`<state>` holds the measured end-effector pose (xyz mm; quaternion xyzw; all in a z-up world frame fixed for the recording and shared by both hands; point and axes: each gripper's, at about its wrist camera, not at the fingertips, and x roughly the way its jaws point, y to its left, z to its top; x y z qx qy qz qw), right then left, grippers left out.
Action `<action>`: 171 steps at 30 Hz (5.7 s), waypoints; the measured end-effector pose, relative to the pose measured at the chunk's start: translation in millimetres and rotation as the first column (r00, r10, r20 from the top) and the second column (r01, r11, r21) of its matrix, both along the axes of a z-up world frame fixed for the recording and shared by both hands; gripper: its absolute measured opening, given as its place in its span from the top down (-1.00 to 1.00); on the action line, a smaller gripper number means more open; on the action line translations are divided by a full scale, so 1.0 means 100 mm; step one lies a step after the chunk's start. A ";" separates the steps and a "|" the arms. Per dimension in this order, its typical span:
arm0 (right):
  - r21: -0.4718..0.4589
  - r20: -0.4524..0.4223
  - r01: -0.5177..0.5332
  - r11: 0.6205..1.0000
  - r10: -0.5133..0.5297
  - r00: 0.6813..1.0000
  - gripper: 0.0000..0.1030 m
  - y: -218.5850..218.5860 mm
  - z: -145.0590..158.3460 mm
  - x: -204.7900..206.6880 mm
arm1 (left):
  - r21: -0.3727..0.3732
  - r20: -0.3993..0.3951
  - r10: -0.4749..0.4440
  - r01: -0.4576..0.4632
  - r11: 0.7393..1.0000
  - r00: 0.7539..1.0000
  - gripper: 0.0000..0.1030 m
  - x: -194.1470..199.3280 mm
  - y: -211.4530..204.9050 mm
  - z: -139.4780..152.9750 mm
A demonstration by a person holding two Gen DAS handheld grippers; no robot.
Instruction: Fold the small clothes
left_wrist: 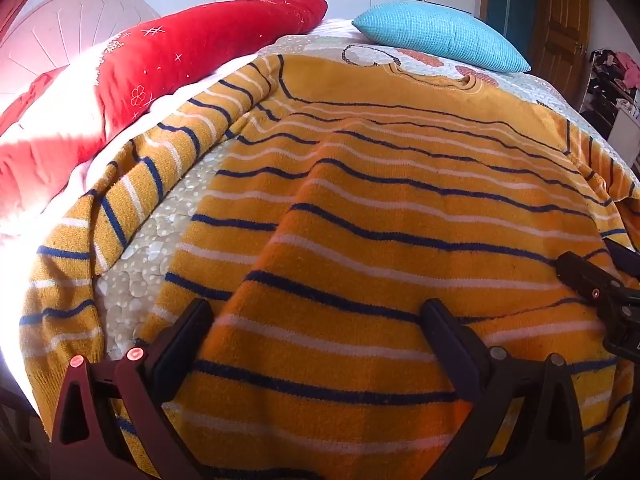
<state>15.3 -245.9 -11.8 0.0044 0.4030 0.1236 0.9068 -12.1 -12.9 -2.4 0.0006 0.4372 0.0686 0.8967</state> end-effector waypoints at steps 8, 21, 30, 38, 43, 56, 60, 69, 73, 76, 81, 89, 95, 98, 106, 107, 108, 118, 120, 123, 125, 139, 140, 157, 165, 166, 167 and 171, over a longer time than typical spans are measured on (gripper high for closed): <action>0.000 -0.033 -0.008 1.000 0.008 0.999 -1.00 -0.04 0.00 0.03 | -0.017 0.009 -0.008 0.008 1.000 1.000 -1.00 -0.02 0.04 0.01; -0.048 -0.084 -0.045 0.998 0.041 0.996 -1.00 0.04 -0.06 0.06 | -0.123 0.058 -0.105 0.111 0.986 0.993 -0.84 -0.29 0.31 0.50; -0.039 -0.067 -0.047 0.998 0.045 0.997 -1.00 0.01 -0.04 0.04 | -0.070 0.057 0.086 -0.082 0.994 0.995 -0.84 0.01 1.58 0.86; -0.029 -0.065 -0.051 0.998 0.049 0.997 -1.00 -0.02 -0.03 0.05 | -0.199 -0.153 0.091 -0.121 0.972 0.984 0.94 0.51 2.06 0.28; -0.034 -0.065 -0.051 0.998 0.049 0.997 -1.00 -0.01 -0.03 0.06 | -0.054 -0.084 0.248 -0.253 0.966 0.965 1.00 0.63 2.36 0.46; -0.039 -0.061 -0.051 0.998 0.048 0.997 -1.00 -0.01 -0.03 0.06 | -0.235 -0.035 0.028 -0.035 0.971 0.999 -0.48 0.51 2.10 0.48; -0.049 -0.058 -0.050 0.998 0.047 0.997 -1.00 -0.01 -0.03 0.06 | -0.209 -0.152 0.027 -0.058 0.976 0.988 0.84 0.63 1.92 0.25; -0.050 -0.057 -0.049 0.998 0.046 0.997 -1.00 -0.01 -0.03 0.06 | -0.030 -0.039 0.330 -0.331 0.943 0.943 0.61 0.86 2.63 0.70; -0.049 -0.057 -0.050 0.998 0.047 0.997 -1.00 -0.01 -0.03 0.06 | -0.087 -0.019 0.294 -0.294 0.952 0.956 0.37 0.74 2.56 0.85; -0.046 -0.058 -0.050 0.998 0.047 0.997 -1.00 -0.01 -0.03 0.06 | -0.120 0.028 0.253 -0.248 0.961 0.967 0.09 0.41 2.33 1.00; -0.044 -0.050 -0.048 0.998 0.046 0.998 -1.00 -0.02 -0.02 0.06 | -0.183 0.089 0.147 -0.129 0.975 0.985 -0.37 -0.22 1.71 1.17; -0.014 -0.019 0.028 1.000 -0.028 0.999 -0.89 -0.26 0.26 -0.19 | -0.264 0.025 0.026 -0.019 0.964 0.999 -0.37 -0.71 0.62 0.92; 0.050 0.075 0.368 0.928 -0.371 0.925 -0.91 -1.46 0.45 -0.72 | -0.326 -0.033 -0.037 0.024 0.945 0.999 -0.37 -0.91 0.26 0.73; 0.193 0.005 0.526 0.828 -0.537 0.843 -0.91 -2.23 0.39 -0.85 | -0.319 -0.026 -0.050 0.039 0.947 0.998 -0.37 -0.92 0.17 0.73; 0.546 -0.229 0.655 0.523 -0.658 0.717 -0.20 -3.35 0.15 -0.62 | -0.319 -0.031 -0.060 0.047 0.947 0.998 -0.38 -0.91 0.06 0.77; 0.561 -0.259 0.651 0.511 -0.639 0.724 0.50 -3.42 0.12 -0.57 | -0.309 -0.032 -0.056 0.044 0.950 0.998 -0.38 -0.92 0.07 0.79; 0.574 -0.279 0.640 0.510 -0.614 0.739 0.68 -3.48 0.10 -0.51 | -0.302 -0.032 -0.051 0.039 0.952 0.998 -0.38 -0.93 0.08 0.80; 0.358 -0.059 0.744 0.564 -0.782 0.620 0.87 -4.21 1.00 -0.77 | -0.332 -0.022 0.024 -0.030 0.943 0.999 -0.38 -0.96 0.39 0.79; 0.323 -0.031 0.732 0.600 -0.766 0.642 0.86 -4.16 1.12 -0.75 | -0.345 -0.023 0.019 -0.026 0.938 1.000 -0.38 -0.95 0.39 0.75; 0.288 0.000 0.684 0.670 -0.714 0.700 0.86 -3.88 1.26 -0.60 | -0.350 -0.029 0.010 -0.020 0.937 1.000 -0.38 -0.94 0.37 0.70; 0.273 0.006 0.636 0.722 -0.662 0.749 0.86 -3.56 1.29 -0.37 | -0.357 -0.028 0.005 -0.014 0.934 1.000 -0.38 -0.94 0.37 0.69; 0.207 -0.087 0.109 0.972 -0.092 0.992 0.87 -0.10 0.93 1.22 | -0.325 0.047 0.054 -0.036 0.945 0.997 -0.44 -1.18 0.86 0.71; 0.195 -0.106 0.081 0.977 -0.061 0.993 0.87 0.13 0.83 1.31 | -0.327 0.042 0.064 -0.047 0.944 0.997 -0.44 -1.19 0.93 0.68; 0.080 -0.201 -0.100 0.992 0.114 0.973 0.84 1.71 0.31 1.64 | -0.379 -0.010 0.177 -0.167 0.910 0.984 -0.44 -1.24 1.43 0.34; 0.156 -0.246 -0.188 0.970 0.223 0.943 -0.30 2.04 0.16 1.53 | -0.387 -0.016 0.182 -0.174 0.906 0.983 -0.45 -1.26 1.43 0.35; 0.183 -0.253 -0.207 0.961 0.249 0.935 -0.32 2.04 0.18 1.48 | -0.389 -0.018 0.185 -0.177 0.904 0.983 -0.45 -1.26 1.44 0.36; 0.233 -0.265 -0.230 0.945 0.289 0.920 -0.32 2.03 0.22 1.43 | -0.389 -0.018 0.187 -0.179 0.904 0.982 -0.45 -1.26 1.45 0.36; 0.402 -0.282 -0.256 0.879 0.385 0.879 -0.33 1.72 0.37 1.11 | -0.385 -0.007 0.185 -0.174 0.907 0.983 -0.45 -1.29 1.44 0.43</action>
